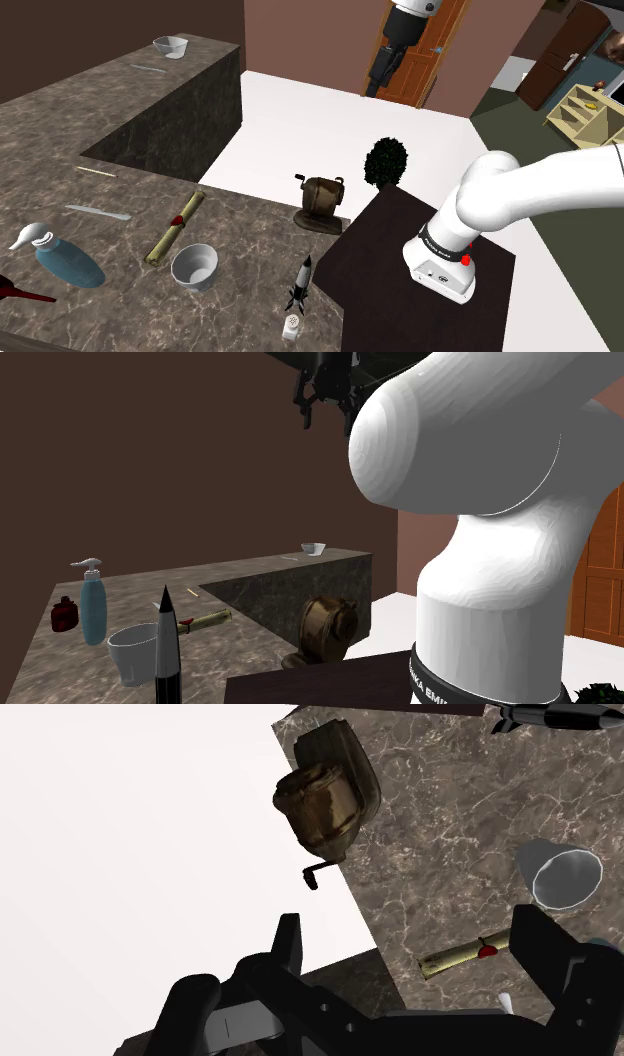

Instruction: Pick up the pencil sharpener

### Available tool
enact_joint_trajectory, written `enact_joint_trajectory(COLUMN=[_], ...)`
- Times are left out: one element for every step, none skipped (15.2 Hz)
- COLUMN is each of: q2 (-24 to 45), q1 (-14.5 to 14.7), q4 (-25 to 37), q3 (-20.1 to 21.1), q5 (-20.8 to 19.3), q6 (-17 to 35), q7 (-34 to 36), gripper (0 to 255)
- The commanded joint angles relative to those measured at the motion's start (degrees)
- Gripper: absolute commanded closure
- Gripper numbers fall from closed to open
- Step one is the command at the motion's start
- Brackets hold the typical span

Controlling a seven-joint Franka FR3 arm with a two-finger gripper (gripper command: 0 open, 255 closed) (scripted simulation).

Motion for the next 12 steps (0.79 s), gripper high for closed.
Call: enact_joint_trajectory(q2=[0.0, 0.4, 0.9, 1.4, 2.1, 2.9, 3.7, 4.7, 5.7, 6.9, 8.1, 9.5], q1=[0.0, -0.1, -0.1, -0.2, -0.2, -0.3, -0.4, -0.5, -0.6, -0.7, -0.9, -1.0], q4=[0.0, -1.6, -3.1, -4.5, -5.9, -7.2, -8.4, -9.5, -10.6, -11.6, -12.5, -13.4], q3=[0.0, 0.5, 0.9, 1.4, 1.8, 2.3, 2.8, 3.2, 3.7, 4.2, 4.7, 5.1], q5=[0.0, 0.0, -0.1, -0.1, -0.1, -0.2, -0.2, -0.3, -0.4, -0.5, -0.6, -0.8], q6=[0.0, 2.0, 4.0, 6.0, 8.0, 10.0, 12.1, 14.2, 16.3, 18.5, 20.6, 22.8], q7=[0.0, 0.3, 0.6, 0.9, 1.2, 1.5, 1.8, 2.1, 2.5, 2.9, 3.3, 3.7], gripper=[0, 0, 0, 0, 0, 0, 0, 0, 0, 0, 0, 0])
